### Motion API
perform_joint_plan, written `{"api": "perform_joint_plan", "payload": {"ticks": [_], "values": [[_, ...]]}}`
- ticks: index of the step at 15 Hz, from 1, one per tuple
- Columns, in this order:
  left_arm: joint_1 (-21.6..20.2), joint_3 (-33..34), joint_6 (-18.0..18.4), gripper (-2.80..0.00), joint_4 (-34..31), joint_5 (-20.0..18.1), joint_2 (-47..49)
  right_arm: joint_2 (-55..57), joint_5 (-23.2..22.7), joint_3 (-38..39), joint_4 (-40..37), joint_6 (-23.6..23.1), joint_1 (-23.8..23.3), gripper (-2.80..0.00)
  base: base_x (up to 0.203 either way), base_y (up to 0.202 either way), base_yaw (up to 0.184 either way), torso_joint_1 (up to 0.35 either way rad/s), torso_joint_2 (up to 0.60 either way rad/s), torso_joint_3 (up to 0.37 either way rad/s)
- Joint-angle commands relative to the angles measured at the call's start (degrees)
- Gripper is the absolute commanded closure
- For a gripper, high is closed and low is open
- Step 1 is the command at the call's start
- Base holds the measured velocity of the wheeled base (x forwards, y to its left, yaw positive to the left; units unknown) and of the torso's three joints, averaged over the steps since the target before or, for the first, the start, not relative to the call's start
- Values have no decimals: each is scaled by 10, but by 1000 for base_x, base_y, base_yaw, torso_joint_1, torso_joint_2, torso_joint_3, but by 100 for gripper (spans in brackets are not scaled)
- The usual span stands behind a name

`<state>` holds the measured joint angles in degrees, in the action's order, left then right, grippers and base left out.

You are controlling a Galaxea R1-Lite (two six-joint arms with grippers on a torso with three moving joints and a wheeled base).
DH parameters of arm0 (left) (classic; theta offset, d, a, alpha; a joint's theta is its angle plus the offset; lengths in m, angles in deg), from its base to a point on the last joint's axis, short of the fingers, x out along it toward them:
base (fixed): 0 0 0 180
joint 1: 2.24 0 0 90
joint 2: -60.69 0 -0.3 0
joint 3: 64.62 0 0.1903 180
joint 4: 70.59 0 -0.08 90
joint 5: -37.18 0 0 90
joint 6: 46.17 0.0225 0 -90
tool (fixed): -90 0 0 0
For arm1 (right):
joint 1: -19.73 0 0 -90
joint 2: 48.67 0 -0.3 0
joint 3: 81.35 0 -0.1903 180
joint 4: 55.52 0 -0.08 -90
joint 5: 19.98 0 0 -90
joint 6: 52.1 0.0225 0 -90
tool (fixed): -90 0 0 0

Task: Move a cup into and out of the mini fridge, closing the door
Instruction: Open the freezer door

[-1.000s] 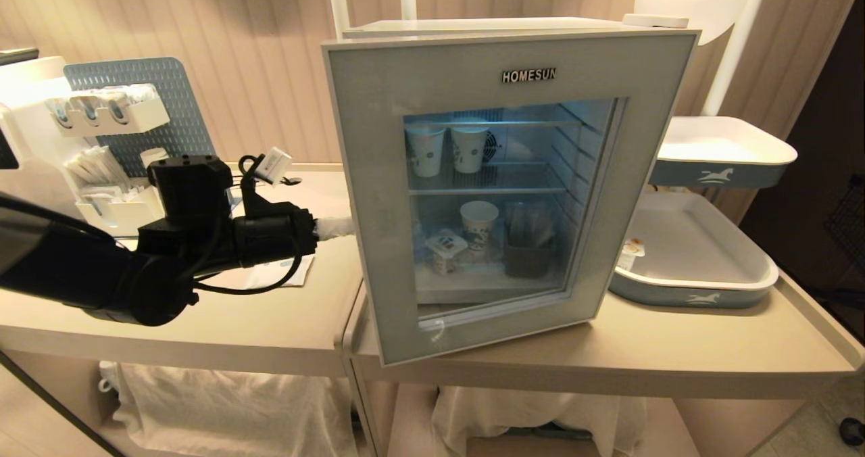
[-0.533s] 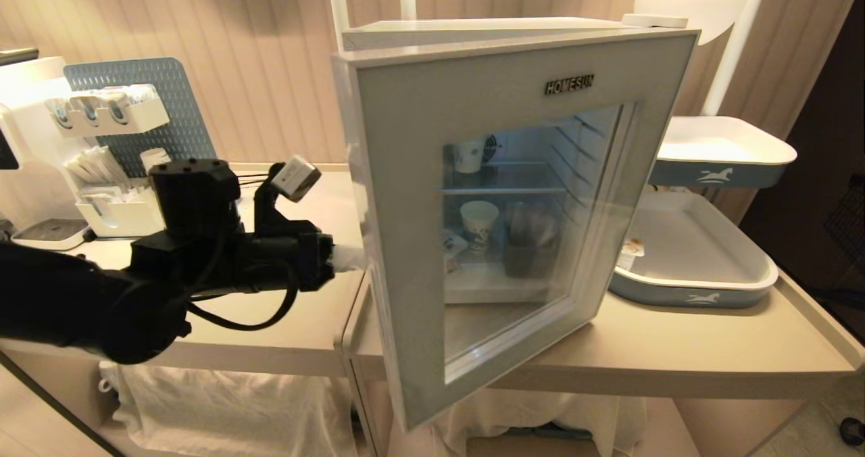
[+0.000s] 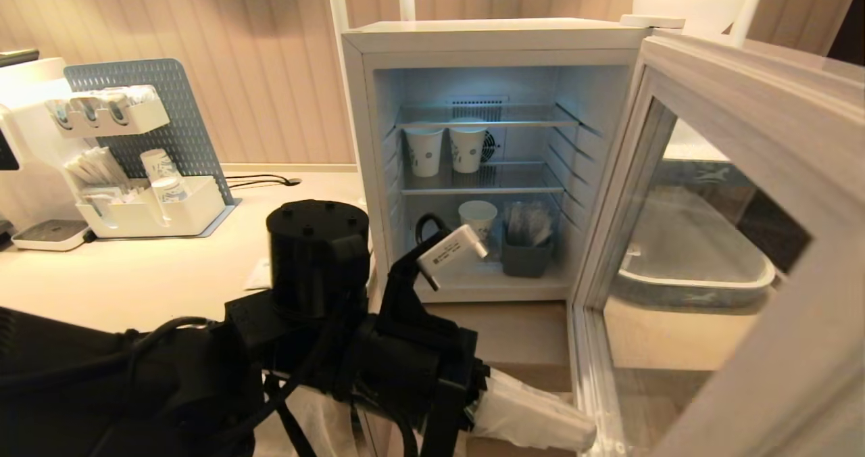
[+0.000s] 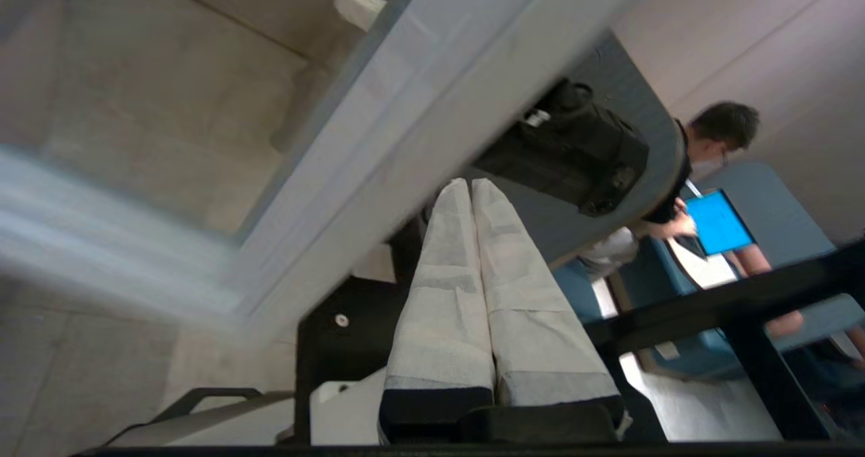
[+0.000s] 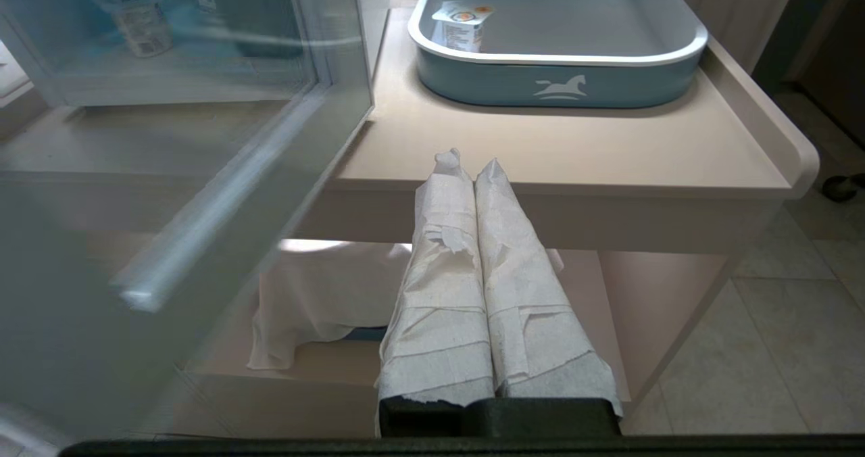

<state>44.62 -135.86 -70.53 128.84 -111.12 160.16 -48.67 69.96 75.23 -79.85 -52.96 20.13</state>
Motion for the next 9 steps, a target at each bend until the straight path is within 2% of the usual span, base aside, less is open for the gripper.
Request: {"api": "perform_joint_plan", "payload": {"ticks": [1,3,4,5,7,8,9], "values": [[-20,0,-1,0,-3,16,-9,1,0,0,0,0,0,0,0,0,0,0,0,0],[-127,-4,-2,0,-36,84,-42,1,0,0,0,0,-1,0,0,0,0,0,0,0],[-179,-16,-3,0,-77,139,-71,1,0,0,0,-1,0,0,0,0,0,0,0,0],[-216,-38,-4,0,-150,210,-118,1,0,0,0,-1,0,0,0,0,0,0,0,0],[-257,-103,-12,0,-356,390,-212,1,0,0,0,-1,-1,0,0,0,0,0,0,0],[-267,-130,-28,0,-429,458,-262,1,0,0,0,-1,0,0,0,0,0,0,0,0],[-273,-144,-46,0,-482,495,-314,1,0,0,0,-1,0,0,0,0,0,0,0,0]]}}
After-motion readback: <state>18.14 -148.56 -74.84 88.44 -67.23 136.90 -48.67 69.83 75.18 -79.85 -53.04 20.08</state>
